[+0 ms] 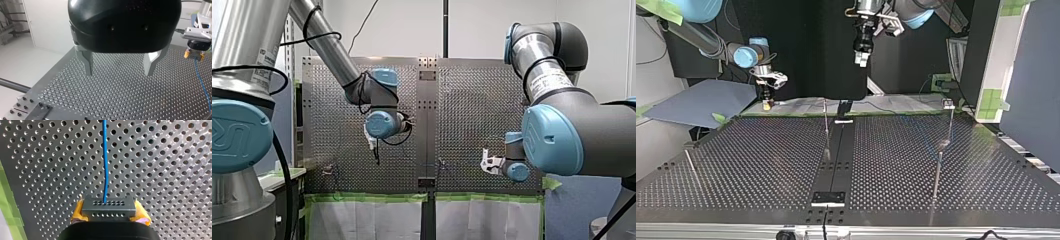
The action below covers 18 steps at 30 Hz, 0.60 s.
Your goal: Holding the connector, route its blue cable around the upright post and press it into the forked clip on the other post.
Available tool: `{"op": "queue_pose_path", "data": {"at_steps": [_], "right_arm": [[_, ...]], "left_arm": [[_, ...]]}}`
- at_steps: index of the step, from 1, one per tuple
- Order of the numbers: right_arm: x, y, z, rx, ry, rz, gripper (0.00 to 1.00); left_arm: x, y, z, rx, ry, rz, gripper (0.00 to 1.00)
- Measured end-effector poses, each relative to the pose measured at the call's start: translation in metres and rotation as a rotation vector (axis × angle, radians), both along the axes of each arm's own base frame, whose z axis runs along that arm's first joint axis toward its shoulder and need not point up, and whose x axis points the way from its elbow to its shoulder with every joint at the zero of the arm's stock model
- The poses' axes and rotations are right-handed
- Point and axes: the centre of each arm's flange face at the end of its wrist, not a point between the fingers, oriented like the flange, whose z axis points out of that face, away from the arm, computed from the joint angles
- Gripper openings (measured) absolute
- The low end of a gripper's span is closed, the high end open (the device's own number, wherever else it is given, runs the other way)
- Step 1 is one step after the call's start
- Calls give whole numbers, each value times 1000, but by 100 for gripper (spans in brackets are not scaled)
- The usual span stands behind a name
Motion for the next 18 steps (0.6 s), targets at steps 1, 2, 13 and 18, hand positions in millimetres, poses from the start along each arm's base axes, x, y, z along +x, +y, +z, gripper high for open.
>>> {"op": "queue_pose_path", "data": {"at_steps": [1, 2, 13, 18], "right_arm": [[0, 0, 0, 0, 0, 0, 31], [0, 0, 0, 0, 0, 0, 31], [0, 0, 0, 1, 2, 0, 31], [0, 0, 0, 2, 3, 0, 31]], "left_arm": [[-3, 2, 1, 0, -1, 0, 100], [-5, 4, 2, -1, -1, -1, 100], [-28, 26, 6, -25, -26, -3, 100], [-37, 36, -3, -17, -16, 0, 100]]}}
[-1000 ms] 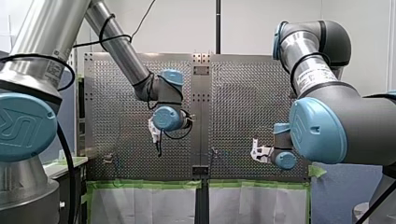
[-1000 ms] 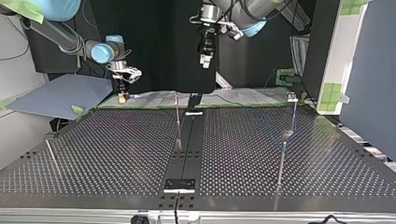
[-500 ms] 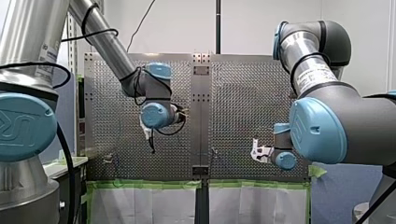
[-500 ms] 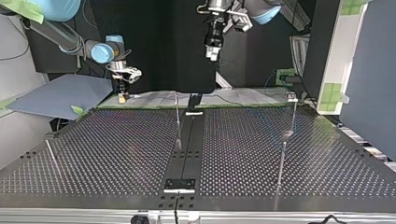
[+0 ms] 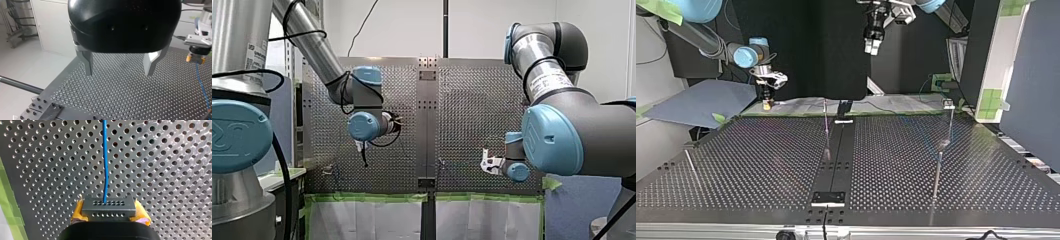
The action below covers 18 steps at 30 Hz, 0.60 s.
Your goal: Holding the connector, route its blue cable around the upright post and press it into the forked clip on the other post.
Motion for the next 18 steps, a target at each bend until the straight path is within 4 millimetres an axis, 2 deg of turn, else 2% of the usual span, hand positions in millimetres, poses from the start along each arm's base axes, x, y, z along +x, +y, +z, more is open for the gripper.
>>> {"op": "queue_pose_path", "data": {"at_steps": [13, 18], "right_arm": [[0, 0, 0, 1, 0, -1, 31], [-5, -2, 1, 0, -5, -20, 31]], "left_arm": [[-33, 32, -33, 75, 75, -1, 100], [-39, 36, -37, 87, 85, -4, 100]]}}
